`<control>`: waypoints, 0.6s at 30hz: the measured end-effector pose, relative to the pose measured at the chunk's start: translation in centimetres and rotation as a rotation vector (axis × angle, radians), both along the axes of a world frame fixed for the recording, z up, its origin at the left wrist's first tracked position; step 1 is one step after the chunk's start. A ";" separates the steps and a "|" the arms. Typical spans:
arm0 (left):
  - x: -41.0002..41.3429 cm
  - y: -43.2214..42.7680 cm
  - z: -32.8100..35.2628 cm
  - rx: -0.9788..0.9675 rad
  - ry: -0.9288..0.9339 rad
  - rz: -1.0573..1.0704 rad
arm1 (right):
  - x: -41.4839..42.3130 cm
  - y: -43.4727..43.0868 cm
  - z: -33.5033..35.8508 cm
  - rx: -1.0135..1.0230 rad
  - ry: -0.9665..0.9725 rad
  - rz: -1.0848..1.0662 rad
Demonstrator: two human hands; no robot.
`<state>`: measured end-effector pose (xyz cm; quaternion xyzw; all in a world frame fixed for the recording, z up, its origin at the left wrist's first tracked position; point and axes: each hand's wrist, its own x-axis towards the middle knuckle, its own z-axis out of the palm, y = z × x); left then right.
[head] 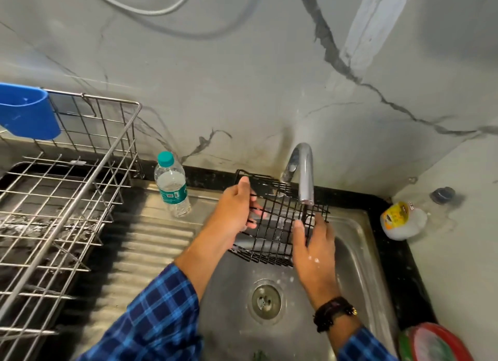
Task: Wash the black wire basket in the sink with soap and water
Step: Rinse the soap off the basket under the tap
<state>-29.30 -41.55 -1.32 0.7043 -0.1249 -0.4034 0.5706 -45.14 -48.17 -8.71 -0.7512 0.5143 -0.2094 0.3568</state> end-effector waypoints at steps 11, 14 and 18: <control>0.4 -5.6 3.2 0.360 -0.704 -0.647 | -2.4 -0.8 -3.5 1.023 -0.317 -0.221; -0.3 -6.8 3.4 0.416 -1.019 -0.751 | -1.4 -0.2 -4.2 1.175 -0.556 -0.406; 0.3 -8.0 2.3 0.386 -1.083 -0.778 | -1.1 0.1 -3.8 1.213 -0.681 -0.640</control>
